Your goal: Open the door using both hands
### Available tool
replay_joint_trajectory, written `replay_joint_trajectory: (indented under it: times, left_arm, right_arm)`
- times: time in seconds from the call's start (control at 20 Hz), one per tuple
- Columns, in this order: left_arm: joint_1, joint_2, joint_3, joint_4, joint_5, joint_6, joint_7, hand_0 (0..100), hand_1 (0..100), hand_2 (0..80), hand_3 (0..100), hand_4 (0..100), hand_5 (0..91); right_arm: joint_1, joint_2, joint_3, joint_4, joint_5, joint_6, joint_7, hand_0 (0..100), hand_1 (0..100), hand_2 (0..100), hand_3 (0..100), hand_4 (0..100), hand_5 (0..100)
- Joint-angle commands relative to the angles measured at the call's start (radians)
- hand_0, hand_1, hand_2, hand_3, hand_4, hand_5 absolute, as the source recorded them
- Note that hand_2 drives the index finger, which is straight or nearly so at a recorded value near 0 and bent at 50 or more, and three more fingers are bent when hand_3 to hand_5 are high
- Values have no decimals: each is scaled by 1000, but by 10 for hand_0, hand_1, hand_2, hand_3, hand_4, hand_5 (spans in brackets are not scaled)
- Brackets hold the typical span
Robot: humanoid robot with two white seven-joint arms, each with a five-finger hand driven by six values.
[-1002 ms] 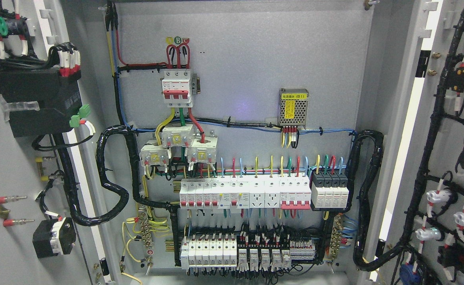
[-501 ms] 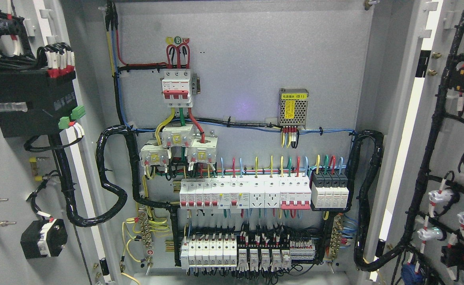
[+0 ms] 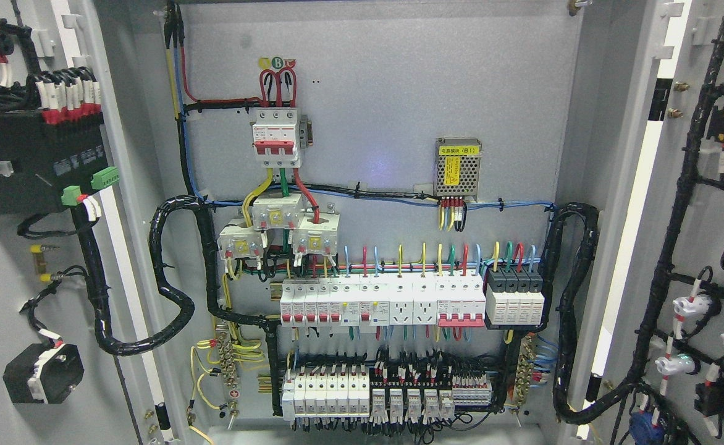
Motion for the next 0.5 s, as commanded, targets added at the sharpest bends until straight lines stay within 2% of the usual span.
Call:
replay_joint_trajectory:
  times: [0.0,0.45]
  left_arm:
    - [2,109,132,48,94,-155,0,0,0,0,0,31,0]
    - [-31,157,164,140,126,-89,2,0,0,0,0,31,0]
  right_arm:
    - [-2,-8,-23,22,-6,-215,-1,107,0,0,0,0,0]
    - [-5,-5,-22,29,-68,-233,1,107,0,0,0,0,0]
